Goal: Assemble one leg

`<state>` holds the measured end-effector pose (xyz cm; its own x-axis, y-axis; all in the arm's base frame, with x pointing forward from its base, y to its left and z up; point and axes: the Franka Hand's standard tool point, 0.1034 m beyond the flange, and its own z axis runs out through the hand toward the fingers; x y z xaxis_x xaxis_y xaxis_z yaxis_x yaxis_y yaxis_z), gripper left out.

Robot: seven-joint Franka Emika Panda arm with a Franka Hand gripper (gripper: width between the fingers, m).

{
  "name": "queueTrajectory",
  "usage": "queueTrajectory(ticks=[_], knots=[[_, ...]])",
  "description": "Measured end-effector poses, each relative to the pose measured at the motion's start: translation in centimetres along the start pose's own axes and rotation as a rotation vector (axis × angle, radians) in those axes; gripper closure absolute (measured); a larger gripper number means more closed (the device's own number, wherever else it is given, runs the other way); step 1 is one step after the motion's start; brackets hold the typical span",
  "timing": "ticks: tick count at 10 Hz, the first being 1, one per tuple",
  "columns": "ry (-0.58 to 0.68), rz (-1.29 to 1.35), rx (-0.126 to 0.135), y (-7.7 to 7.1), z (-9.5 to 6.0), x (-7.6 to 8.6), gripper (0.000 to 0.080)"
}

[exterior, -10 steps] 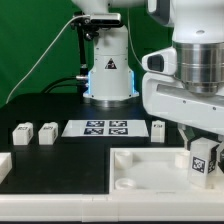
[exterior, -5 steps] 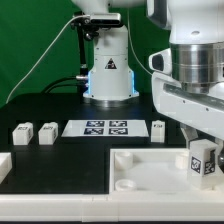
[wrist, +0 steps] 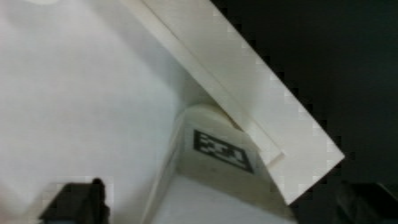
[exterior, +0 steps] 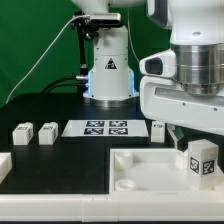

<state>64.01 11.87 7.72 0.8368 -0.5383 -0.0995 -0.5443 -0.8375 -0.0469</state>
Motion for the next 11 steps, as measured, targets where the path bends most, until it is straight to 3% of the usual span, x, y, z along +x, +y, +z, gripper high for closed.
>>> queueTrajectory(ticks=[5,9,10,11], knots=[[-0.010,-0.636,-0.045,-0.05,-0.44,0.28,0.0150],[-0.005,-0.897,-0.042,0.18,-0.21,0.48,0.0150],[-0.005,-0.897,-0.042,0.18,-0.21,0.48,0.0241],[-0.005,-0.897,-0.042,0.19,-0.20,0.49,0.0241]])
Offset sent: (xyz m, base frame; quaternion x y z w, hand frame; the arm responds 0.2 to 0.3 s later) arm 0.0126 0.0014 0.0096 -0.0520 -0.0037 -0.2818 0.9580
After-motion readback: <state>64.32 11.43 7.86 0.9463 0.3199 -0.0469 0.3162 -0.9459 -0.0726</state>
